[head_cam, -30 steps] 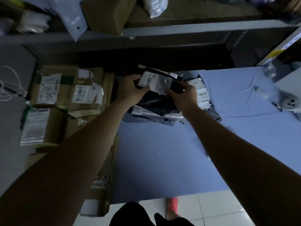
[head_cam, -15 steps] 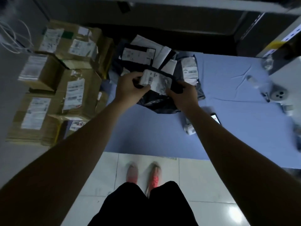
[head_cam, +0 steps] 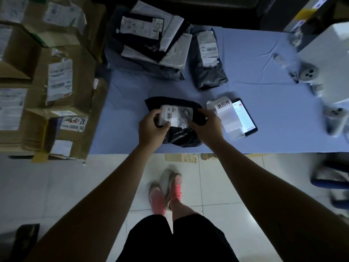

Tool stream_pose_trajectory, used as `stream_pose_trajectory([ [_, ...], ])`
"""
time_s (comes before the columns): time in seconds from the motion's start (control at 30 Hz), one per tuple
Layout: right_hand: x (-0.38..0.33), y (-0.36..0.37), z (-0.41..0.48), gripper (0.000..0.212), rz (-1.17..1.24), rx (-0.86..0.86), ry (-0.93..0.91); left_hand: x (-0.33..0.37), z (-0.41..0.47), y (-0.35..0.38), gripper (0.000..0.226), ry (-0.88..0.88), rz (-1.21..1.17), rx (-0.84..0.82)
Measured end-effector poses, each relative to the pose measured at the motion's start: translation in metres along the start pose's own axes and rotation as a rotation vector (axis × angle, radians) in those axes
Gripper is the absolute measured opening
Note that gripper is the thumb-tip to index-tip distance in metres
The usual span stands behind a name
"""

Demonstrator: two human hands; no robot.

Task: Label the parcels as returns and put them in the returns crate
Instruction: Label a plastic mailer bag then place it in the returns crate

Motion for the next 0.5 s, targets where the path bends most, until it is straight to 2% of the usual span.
stream_pose_trajectory([
  [0.17,-0.001,-0.005,0.003,0.046,-0.058,0.026,-0.042,-0.001,-0.001,0.002,0.044,-0.029,-0.029,0.024],
  [0.3,0.018,-0.043,0.013,0.033,-0.029,0.185,0.026,0.008,-0.003,0.001,0.04,-0.082,-0.046,0.053],
  [0.4,0.041,-0.07,0.032,0.024,-0.111,0.211,0.003,0.014,0.001,0.003,0.031,-0.115,-0.001,0.108],
  [0.5,0.062,-0.089,0.049,0.024,-0.228,0.211,0.008,0.014,0.002,0.008,0.03,-0.125,0.017,0.146],
])
Point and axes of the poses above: each hand's wrist, its own z-axis towards the middle knuckle, its own y-axis out of the palm, x = y × z, the point moved 4 cm from there along z, towards the middle knuckle, and after that the axes turned 7 degrees about -z, right-handed, at the moved point
